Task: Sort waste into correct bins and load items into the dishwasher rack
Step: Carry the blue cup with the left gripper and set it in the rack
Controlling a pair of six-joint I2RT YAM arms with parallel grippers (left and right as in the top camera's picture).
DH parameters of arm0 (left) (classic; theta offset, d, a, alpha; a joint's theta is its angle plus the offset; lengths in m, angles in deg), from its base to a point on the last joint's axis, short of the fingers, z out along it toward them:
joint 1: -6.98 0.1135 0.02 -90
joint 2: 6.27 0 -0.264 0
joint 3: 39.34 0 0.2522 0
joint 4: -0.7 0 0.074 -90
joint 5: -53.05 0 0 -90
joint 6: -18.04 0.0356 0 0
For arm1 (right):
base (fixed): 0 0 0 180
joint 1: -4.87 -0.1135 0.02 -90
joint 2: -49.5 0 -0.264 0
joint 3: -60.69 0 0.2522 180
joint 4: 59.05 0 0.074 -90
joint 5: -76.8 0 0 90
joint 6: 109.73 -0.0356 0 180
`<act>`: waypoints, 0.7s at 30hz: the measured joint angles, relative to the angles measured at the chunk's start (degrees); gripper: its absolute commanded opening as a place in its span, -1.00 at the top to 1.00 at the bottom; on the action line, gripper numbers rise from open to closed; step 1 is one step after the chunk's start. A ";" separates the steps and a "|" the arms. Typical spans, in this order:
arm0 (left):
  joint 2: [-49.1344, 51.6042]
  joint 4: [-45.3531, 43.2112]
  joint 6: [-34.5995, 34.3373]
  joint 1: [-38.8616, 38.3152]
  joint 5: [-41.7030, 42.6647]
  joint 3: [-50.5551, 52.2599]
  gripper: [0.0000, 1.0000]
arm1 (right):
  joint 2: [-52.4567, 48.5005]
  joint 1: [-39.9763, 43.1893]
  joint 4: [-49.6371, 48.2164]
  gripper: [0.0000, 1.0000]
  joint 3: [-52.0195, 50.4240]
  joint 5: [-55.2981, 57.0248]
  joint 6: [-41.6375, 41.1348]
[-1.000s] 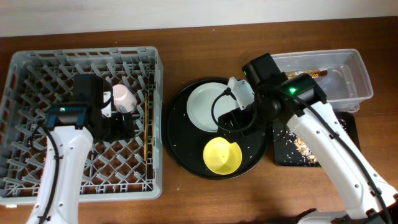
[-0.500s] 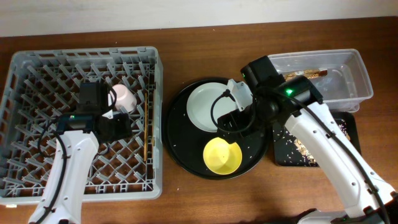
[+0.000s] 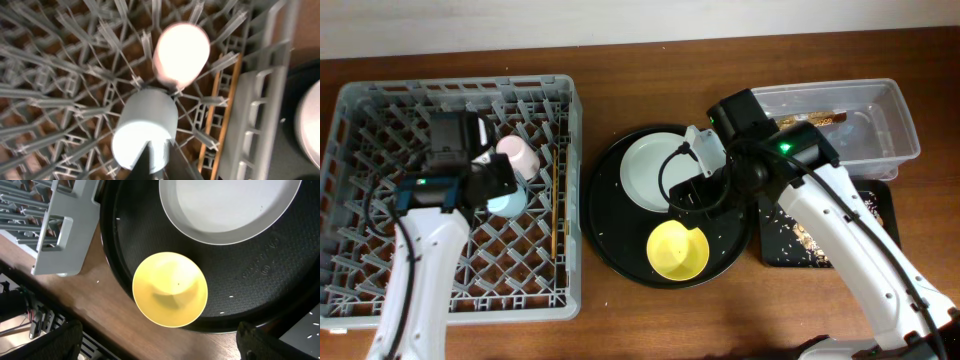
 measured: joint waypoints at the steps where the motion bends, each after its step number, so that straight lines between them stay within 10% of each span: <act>1: -0.87 1.03 -0.07 0.00 -0.02 -0.74 1.00 | 0.00 0.00 0.07 -0.97 0.00 0.00 0.00; 18: 9.16 -0.81 -0.50 0.15 0.02 3.23 1.00 | 0.00 0.00 0.04 -0.97 0.00 0.00 0.02; 21: 7.54 0.66 -0.61 0.20 4.52 0.92 0.65 | 0.00 0.00 0.02 -0.97 0.00 0.00 -0.02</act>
